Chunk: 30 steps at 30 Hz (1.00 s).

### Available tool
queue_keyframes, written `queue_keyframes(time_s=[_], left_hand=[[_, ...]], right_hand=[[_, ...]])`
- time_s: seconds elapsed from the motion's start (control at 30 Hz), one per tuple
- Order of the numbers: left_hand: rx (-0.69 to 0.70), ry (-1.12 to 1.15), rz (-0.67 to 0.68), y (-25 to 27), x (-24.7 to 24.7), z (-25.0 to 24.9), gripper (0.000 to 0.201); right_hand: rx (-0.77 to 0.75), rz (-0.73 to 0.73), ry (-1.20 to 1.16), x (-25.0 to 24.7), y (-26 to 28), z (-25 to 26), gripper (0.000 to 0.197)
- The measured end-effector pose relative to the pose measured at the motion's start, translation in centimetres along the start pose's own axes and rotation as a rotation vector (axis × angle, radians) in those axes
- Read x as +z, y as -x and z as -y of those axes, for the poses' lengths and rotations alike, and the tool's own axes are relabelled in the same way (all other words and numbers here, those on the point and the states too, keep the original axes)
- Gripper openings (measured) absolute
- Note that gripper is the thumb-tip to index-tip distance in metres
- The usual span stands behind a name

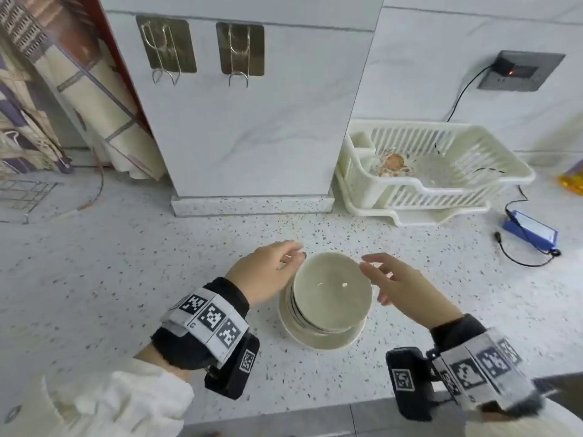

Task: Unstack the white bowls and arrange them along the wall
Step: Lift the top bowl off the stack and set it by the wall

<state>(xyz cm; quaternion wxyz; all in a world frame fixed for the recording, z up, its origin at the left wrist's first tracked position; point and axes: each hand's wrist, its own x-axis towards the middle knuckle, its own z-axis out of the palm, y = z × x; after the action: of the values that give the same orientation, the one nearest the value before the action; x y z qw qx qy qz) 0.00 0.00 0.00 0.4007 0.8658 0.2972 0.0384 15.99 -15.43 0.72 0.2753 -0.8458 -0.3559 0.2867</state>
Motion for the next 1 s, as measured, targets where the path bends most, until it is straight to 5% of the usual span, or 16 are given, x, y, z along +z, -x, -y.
queue_keyframes(time_s=[0.4, 0.57, 1.0], left_hand=[[-0.065, 0.072, -0.117, 1.2, 5.3, 1.5, 0.039], [-0.071, 0.119, -0.131, 1.4, 5.8, 1.6, 0.04], [-0.043, 0.389, -0.356, 2.5, -0.8, 4.2, 0.029]], right_hand=[[-0.054, 0.007, 0.077, 3.5, 0.0, -2.5, 0.027], [-0.089, -0.048, 0.067, 3.5, 0.5, -2.3, 0.036], [-0.119, -0.048, -0.245, 6.3, 1.2, 6.6, 0.034]])
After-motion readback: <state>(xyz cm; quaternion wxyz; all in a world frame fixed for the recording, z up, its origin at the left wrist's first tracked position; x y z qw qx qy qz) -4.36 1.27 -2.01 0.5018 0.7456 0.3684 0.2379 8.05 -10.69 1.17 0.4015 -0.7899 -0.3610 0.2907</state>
